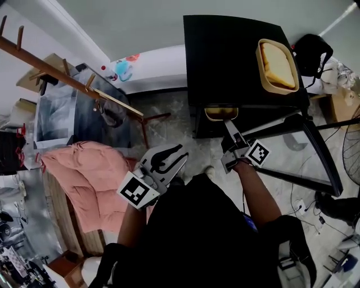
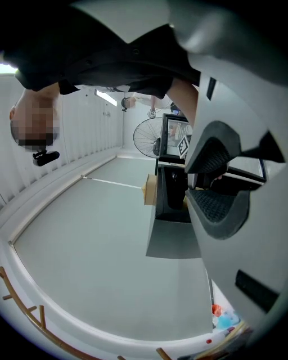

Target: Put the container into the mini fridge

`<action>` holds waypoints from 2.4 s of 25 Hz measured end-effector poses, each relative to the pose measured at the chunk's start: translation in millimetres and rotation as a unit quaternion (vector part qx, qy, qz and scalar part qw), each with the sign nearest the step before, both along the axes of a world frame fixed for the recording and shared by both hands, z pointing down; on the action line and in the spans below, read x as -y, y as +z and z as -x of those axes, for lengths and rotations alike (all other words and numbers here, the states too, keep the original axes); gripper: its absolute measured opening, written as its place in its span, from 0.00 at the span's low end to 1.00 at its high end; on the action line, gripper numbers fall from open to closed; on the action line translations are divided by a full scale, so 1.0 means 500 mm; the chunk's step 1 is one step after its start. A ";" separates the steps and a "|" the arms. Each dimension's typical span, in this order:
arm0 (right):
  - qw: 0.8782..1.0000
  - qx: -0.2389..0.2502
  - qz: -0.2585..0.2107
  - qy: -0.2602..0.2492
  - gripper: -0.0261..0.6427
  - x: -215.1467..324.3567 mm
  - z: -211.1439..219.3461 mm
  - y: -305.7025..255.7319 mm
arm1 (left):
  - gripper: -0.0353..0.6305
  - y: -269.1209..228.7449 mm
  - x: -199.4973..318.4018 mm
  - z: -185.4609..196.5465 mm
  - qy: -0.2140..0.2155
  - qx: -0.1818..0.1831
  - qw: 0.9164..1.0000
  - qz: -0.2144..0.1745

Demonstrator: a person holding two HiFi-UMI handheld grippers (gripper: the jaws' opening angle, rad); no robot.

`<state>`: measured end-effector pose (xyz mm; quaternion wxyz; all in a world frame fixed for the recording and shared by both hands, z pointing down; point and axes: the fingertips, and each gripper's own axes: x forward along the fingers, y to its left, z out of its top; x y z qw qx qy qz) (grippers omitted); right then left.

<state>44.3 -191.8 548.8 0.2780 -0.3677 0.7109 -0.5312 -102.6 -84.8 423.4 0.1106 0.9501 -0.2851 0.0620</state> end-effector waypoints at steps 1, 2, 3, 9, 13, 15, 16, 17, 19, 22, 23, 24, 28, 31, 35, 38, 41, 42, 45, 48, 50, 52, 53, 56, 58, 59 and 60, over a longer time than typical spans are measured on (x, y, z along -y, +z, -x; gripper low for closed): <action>0.999 -0.040 -0.006 0.004 0.49 -0.008 -0.001 0.000 | 0.21 -0.001 0.001 -0.001 0.002 -0.002 1.000 -0.002; 0.996 -0.085 -0.011 0.008 0.49 -0.017 -0.003 0.002 | 0.21 -0.002 0.003 -0.003 0.004 -0.005 1.000 -0.004; 0.991 -0.131 -0.017 0.012 0.49 -0.024 -0.006 0.005 | 0.21 -0.003 0.004 -0.005 0.006 -0.008 1.000 -0.005; 0.933 -0.349 -0.084 0.023 0.46 -0.039 -0.009 -0.002 | 0.21 0.007 0.001 -0.008 0.022 -0.011 1.000 -0.001; 0.915 -0.393 -0.085 0.032 0.42 -0.022 -0.012 -0.002 | 0.21 0.008 0.001 0.006 0.016 -0.013 1.000 0.001; 0.916 -0.393 -0.079 0.036 0.41 -0.014 -0.014 -0.002 | 0.21 0.009 0.002 0.014 0.012 -0.011 1.000 0.001; 0.916 -0.393 -0.077 0.038 0.40 -0.010 -0.015 -0.003 | 0.21 0.008 0.002 0.019 0.010 -0.011 1.000 0.001; 0.915 -0.393 -0.077 0.039 0.39 -0.007 -0.015 -0.004 | 0.21 0.008 0.003 0.022 0.008 -0.011 1.000 0.001; 0.913 -0.398 -0.079 0.038 0.37 -0.001 -0.013 -0.004 | 0.21 0.006 0.004 0.030 0.003 -0.012 1.000 -0.001; 0.912 -0.400 -0.080 0.036 0.36 0.011 -0.007 -0.003 | 0.21 0.007 0.006 0.039 -0.005 -0.011 1.000 -0.002; 0.913 -0.399 -0.078 0.036 0.36 0.015 -0.006 -0.003 | 0.21 0.007 0.007 0.041 -0.007 -0.010 1.000 -0.002; 0.914 -0.397 -0.075 0.036 0.36 0.020 -0.006 -0.003 | 0.21 0.007 0.008 0.043 -0.009 -0.009 1.000 -0.003; 0.912 -0.403 -0.073 0.038 0.35 0.040 -0.005 -0.003 | 0.21 0.005 0.012 0.050 -0.014 -0.008 1.000 -0.005; 0.911 -0.405 -0.072 0.038 0.34 0.058 -0.001 -0.001 | 0.21 0.003 0.014 0.056 -0.020 -0.008 1.000 -0.007; 0.909 -0.408 -0.070 0.037 0.33 0.080 0.006 0.000 | 0.21 0.007 0.014 0.063 -0.029 -0.004 1.000 -0.006; 0.907 -0.414 -0.068 0.038 0.33 0.093 0.008 0.002 | 0.21 0.010 0.014 0.067 -0.034 -0.001 0.999 -0.004; 0.905 -0.419 -0.066 0.039 0.33 0.109 0.010 0.004 | 0.21 0.011 0.016 0.076 -0.040 -0.001 0.999 -0.003; 0.905 -0.420 -0.064 0.039 0.33 0.114 0.012 0.005 | 0.21 0.011 0.017 0.080 -0.043 -0.001 0.999 -0.003; 0.903 -0.425 -0.057 0.036 0.33 0.126 0.015 0.008 | 0.21 0.013 0.018 0.086 -0.044 0.001 0.999 -0.002; 0.901 -0.428 -0.055 0.037 0.32 0.127 0.015 0.006 | 0.21 0.014 0.022 0.088 -0.042 0.001 0.999 -0.002; 0.903 -0.424 -0.055 0.042 0.32 0.122 0.010 0.001 | 0.21 0.012 0.028 0.087 -0.042 -0.001 0.999 -0.004; 0.904 -0.422 -0.056 0.047 0.33 0.114 0.003 -0.005 | 0.21 0.010 0.033 0.085 -0.042 -0.005 0.999 -0.006; 0.903 -0.423 -0.058 0.049 0.32 0.109 -0.001 -0.008 | 0.21 0.009 0.035 0.083 -0.043 -0.008 0.999 -0.007; 0.903 -0.422 -0.063 0.053 0.32 0.089 -0.008 -0.023 | 0.21 0.003 0.043 0.082 -0.048 -0.017 0.999 -0.009; 0.905 -0.416 -0.065 0.058 0.32 0.072 -0.014 -0.038 | 0.21 -0.003 0.051 0.083 -0.054 -0.027 0.998 -0.012; 0.906 -0.414 -0.068 0.061 0.32 0.063 -0.017 -0.048 | 0.21 -0.008 0.055 0.083 -0.058 -0.031 0.998 -0.014; 0.906 -0.412 -0.072 0.065 0.32 0.052 -0.020 -0.058 | 0.21 -0.012 0.059 0.085 -0.063 -0.036 0.997 -0.018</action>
